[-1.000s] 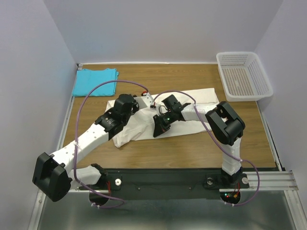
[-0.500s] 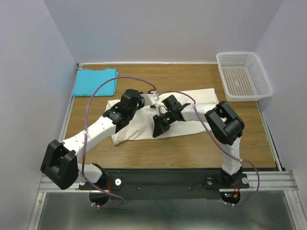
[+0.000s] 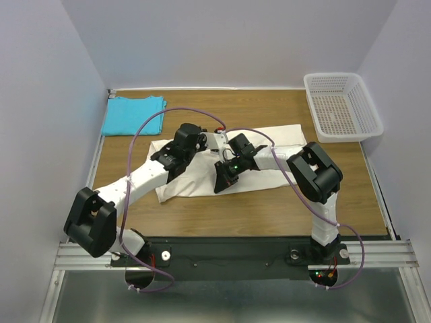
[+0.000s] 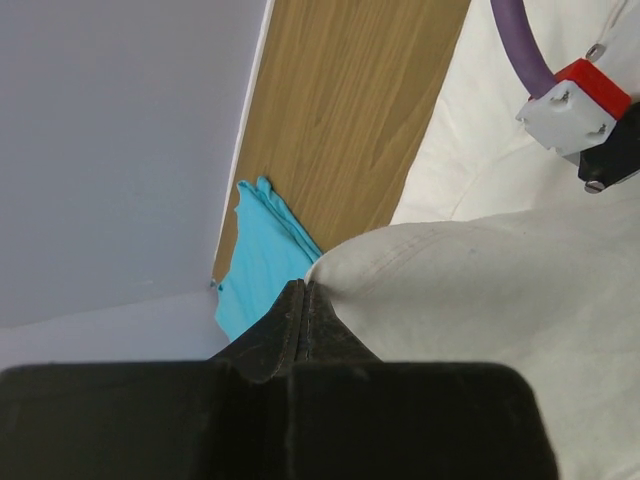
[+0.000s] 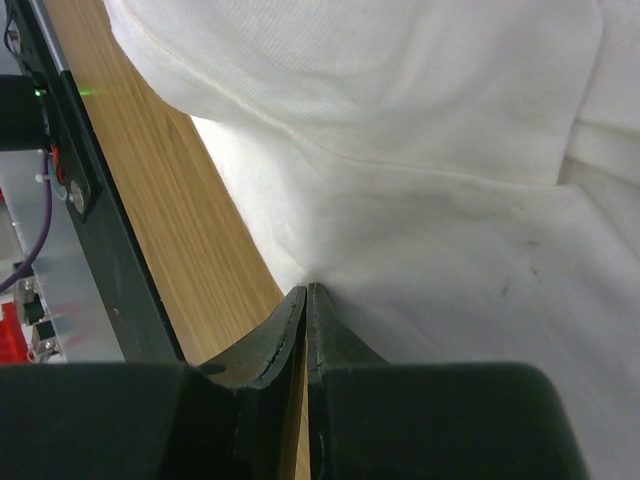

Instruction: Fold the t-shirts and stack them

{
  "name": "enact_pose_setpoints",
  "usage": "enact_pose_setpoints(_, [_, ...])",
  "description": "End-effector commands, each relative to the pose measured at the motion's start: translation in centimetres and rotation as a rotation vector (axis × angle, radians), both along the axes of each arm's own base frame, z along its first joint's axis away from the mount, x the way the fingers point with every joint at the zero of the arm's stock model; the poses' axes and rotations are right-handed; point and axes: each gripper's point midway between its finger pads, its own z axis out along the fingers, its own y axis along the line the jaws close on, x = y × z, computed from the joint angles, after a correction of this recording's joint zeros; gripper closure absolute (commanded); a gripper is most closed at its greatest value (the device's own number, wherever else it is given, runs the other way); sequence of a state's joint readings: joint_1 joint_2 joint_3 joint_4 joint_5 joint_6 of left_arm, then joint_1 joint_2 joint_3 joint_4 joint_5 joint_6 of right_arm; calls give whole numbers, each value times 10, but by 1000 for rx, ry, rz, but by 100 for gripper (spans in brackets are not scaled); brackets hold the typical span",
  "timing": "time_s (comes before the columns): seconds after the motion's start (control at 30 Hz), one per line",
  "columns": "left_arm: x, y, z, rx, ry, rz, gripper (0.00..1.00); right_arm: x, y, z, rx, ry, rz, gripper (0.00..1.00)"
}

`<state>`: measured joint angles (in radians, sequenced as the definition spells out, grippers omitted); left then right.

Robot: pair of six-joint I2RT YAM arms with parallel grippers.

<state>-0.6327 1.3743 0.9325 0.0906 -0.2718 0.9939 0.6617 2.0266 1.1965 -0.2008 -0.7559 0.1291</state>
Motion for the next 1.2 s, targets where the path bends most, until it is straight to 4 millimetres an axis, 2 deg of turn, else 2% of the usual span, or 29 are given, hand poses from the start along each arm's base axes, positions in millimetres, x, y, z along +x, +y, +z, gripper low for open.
enact_pose_setpoints(0.0, [17, -14, 40, -56, -115, -31, 100, -2, -12, -38, -114, 3, -21, 90])
enact_pose_setpoints(0.3, [26, -31, 37, -64, -108, -84, 100, -2, -12, -41, -121, 8, -25, 90])
enact_pose_setpoints(0.67, [25, -42, 31, -56, -98, -140, 100, -3, -12, -43, -125, 15, -26, 90])
enact_pose_setpoints(1.03, [28, -47, 40, -71, -156, -165, 100, -4, -12, -46, -128, 26, -28, 90])
enact_pose_setpoints(1.17, [29, -51, 29, -44, -132, -187, 100, -4, -13, -47, -132, 29, -29, 90])
